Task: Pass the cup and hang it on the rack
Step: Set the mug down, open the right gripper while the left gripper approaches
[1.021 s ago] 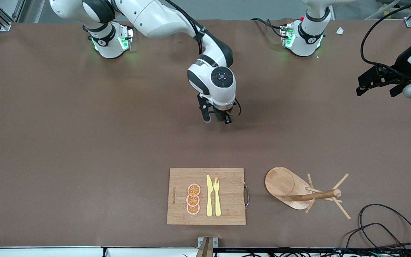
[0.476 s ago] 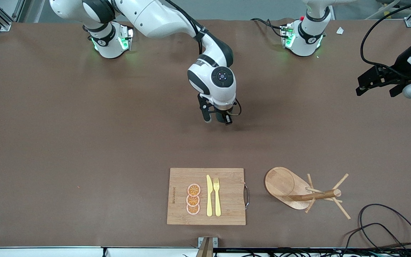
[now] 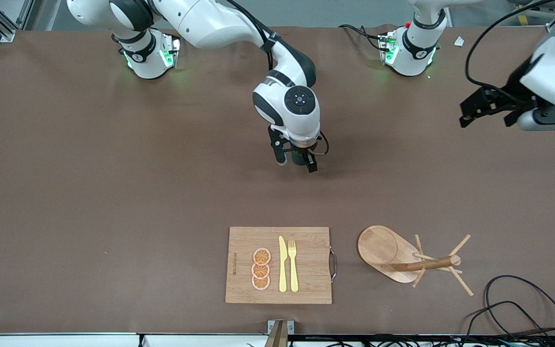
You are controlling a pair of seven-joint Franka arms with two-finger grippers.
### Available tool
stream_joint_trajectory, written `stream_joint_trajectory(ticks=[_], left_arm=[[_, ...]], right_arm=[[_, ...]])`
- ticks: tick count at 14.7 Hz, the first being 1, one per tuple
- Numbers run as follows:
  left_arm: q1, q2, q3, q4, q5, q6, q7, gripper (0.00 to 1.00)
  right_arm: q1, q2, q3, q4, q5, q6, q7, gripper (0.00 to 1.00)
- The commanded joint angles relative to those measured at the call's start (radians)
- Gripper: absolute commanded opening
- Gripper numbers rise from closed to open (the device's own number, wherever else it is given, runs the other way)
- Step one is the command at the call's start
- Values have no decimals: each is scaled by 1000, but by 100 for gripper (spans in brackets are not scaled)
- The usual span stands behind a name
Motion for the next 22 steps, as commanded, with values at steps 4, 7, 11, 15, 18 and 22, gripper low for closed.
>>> stream_joint_trajectory(ticks=[4, 7, 11, 15, 18, 22], left_arm=[[-3, 2, -188, -35, 79, -14, -316, 100], [-3, 0, -282, -101, 91, 13, -480, 100], [0, -9, -429, -212, 172, 110, -730, 100], [0, -12, -537, -325, 225, 214, -956, 100], [0, -7, -612, -416, 291, 295, -1092, 100], [-89, 40, -644, -535, 412, 421, -1305, 100]], right_arm=[[-149, -170, 50, -22, 18, -202, -387, 100], [-163, -276, 35, -72, -105, -328, -698, 100], [-225, -404, 33, -205, -186, -335, -1016, 100], [-336, -543, 35, -336, -226, -332, -1311, 100], [-431, -652, 36, -441, -226, -328, -1478, 100], [-592, -774, 36, -542, -215, -328, -1727, 100]])
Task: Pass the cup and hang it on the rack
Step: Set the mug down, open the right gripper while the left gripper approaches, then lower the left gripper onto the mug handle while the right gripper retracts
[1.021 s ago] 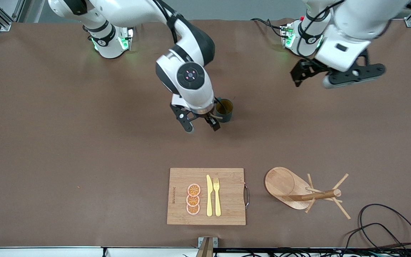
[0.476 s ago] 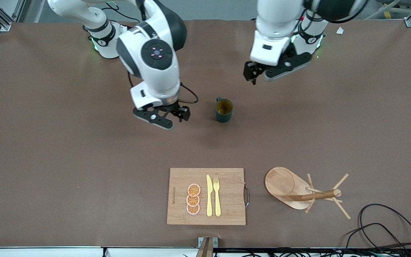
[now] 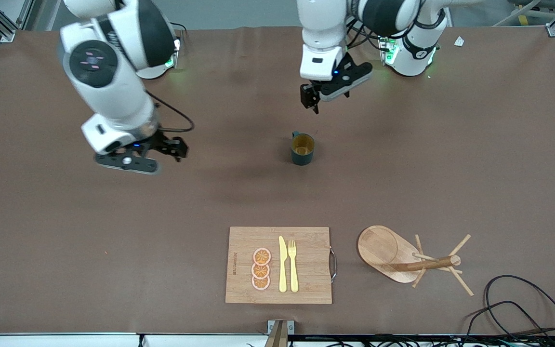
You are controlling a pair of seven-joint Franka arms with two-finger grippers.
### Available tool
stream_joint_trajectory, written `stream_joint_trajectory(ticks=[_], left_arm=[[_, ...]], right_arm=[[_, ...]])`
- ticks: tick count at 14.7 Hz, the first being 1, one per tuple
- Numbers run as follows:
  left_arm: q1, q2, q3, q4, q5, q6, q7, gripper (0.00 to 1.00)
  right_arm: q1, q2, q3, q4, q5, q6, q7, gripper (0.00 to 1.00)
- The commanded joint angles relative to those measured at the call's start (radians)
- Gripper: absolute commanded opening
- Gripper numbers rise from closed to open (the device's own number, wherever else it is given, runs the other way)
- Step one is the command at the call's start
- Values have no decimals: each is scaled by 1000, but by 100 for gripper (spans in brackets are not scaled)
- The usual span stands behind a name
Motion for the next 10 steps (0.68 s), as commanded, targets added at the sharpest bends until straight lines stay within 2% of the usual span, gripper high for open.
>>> stream_joint_trajectory(ticks=[1, 6, 10], left_arm=[[-69, 66, -5, -62, 111, 59, -141, 100], [-209, 277, -5, -50, 401, 59, -465, 98], [-287, 364, -1, -50, 544, 40, -611, 98]], right_arm=[[-117, -104, 21, -100, -5, 9, -147, 100], [-331, -124, 19, -101, 31, 3, -435, 100], [-426, -143, 19, -100, 31, -8, -552, 100]])
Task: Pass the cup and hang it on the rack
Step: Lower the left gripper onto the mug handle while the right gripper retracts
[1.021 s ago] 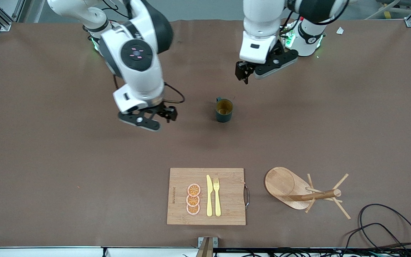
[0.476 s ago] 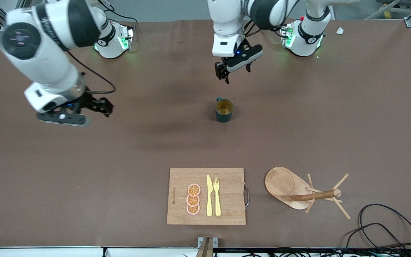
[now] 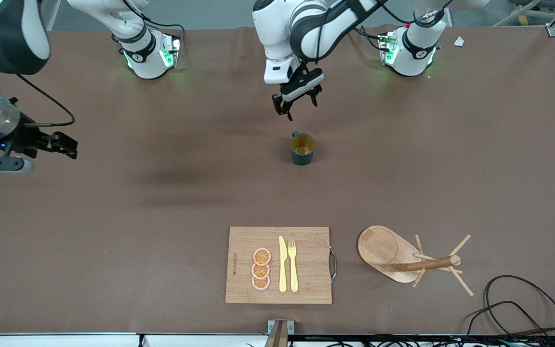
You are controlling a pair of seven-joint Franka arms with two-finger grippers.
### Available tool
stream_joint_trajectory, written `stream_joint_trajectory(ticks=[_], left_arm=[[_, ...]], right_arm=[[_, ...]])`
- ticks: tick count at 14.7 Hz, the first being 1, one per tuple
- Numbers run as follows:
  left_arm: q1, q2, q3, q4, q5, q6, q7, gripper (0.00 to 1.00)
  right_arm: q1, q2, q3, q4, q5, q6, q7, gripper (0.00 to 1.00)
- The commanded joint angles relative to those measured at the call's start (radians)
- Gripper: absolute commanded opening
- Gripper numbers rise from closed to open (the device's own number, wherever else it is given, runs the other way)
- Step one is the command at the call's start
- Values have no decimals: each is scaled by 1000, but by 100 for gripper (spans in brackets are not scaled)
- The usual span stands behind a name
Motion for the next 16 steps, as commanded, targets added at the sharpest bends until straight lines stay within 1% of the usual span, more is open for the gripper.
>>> stream_joint_trajectory(ticks=[1, 4, 5, 7, 8, 10, 11, 14, 16], left_arm=[[-44, 68, 3, 23, 110, -23, -75, 97], [-67, 141, 6, 23, 245, -78, -155, 94], [-86, 167, 7, 23, 278, -98, -184, 93], [-139, 216, 45, 41, 340, -148, -258, 90], [-194, 245, 85, 67, 362, -192, -298, 86], [-292, 280, 166, 121, 365, -237, -342, 79], [-322, 283, 199, 130, 365, -237, -344, 78], [-334, 291, 210, 132, 368, -237, -343, 74], [-336, 306, 210, 158, 370, -237, -341, 73]], right_arm=[[-69, -47, 19, -27, 18, -10, -72, 100], [-129, -52, 19, -18, 21, -7, -111, 100], [-144, -47, 19, -4, 40, -7, -111, 100], [-148, -47, 19, 22, 63, -10, -108, 100], [-146, -46, 19, 45, 63, -10, -103, 100], [-142, -41, 21, 97, 63, -15, -103, 100], [-140, -40, 22, 111, 64, -21, -102, 100], [-137, -41, 26, 131, 64, -20, -99, 100], [-146, -34, 26, 149, 64, -24, -111, 100]])
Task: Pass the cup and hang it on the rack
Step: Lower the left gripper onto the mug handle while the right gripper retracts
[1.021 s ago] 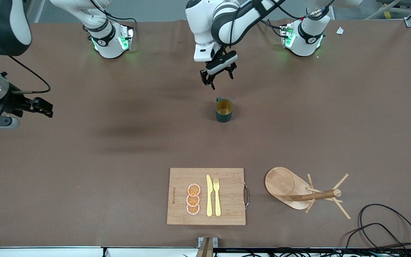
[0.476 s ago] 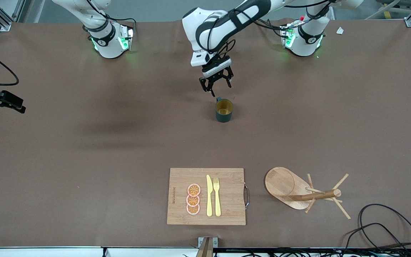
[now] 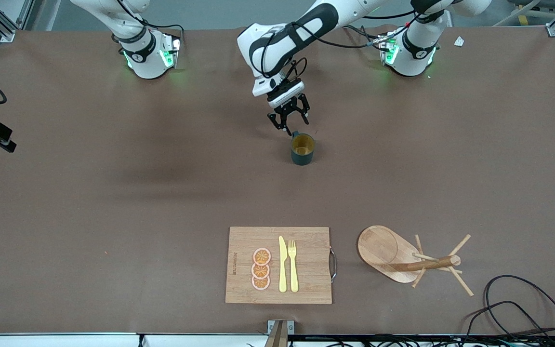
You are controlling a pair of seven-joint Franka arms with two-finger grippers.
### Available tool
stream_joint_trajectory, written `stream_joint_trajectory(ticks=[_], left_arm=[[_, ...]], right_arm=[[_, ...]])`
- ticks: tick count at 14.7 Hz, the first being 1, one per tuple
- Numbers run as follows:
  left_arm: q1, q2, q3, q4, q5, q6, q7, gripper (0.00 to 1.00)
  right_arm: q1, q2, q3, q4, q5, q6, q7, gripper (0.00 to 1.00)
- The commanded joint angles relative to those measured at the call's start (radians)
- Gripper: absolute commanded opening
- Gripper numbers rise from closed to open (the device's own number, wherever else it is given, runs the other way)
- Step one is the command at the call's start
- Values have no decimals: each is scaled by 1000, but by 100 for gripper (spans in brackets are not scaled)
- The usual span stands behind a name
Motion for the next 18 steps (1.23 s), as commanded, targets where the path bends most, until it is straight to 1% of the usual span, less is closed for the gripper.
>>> stream_joint_trajectory(ticks=[1, 2, 4, 6, 8, 9, 13, 15, 16, 17, 18], left_arm=[[-9, 23, 3, 47, 30, -17, 3, 71], [-10, 26, 3, 47, 48, -17, 4, 67], [-10, 38, 3, 49, 61, -17, 6, 62], [-12, 47, 3, 51, 65, -17, 6, 60], [-10, 50, 4, 51, 73, -17, 6, 57], [-10, 54, 3, 52, 76, -17, 6, 56], [-10, 77, 4, 60, 103, -17, 4, 53], [-10, 77, 15, 64, 104, -17, 6, 46], [-10, 77, 16, 69, 102, -17, 6, 43], [-10, 78, 18, 74, 104, -17, 6, 38], [-10, 78, 23, 74, 104, -17, 7, 33]], right_arm=[[-16, 0, 6, 20, 10, -12, -17, 100], [-16, 0, 6, 25, 10, -11, -17, 100], [-18, 0, 5, 31, 9, -12, -41, 100], [-19, -1, 3, 29, 7, -17, -136, 100], [-30, -4, 0, 31, -2, -101, -262, 100], [-45, -4, 2, 31, 10, -126, -293, 100], [-38, -4, 8, 60, 7, -114, -292, 100], [-33, 5, 11, 81, -4, -117, -298, 100], [-7, 18, 13, 98, -22, -121, -296, 100], [16, 28, 10, 130, -53, -124, -292, 100], [14, 37, 10, 153, -53, -121, -290, 100]])
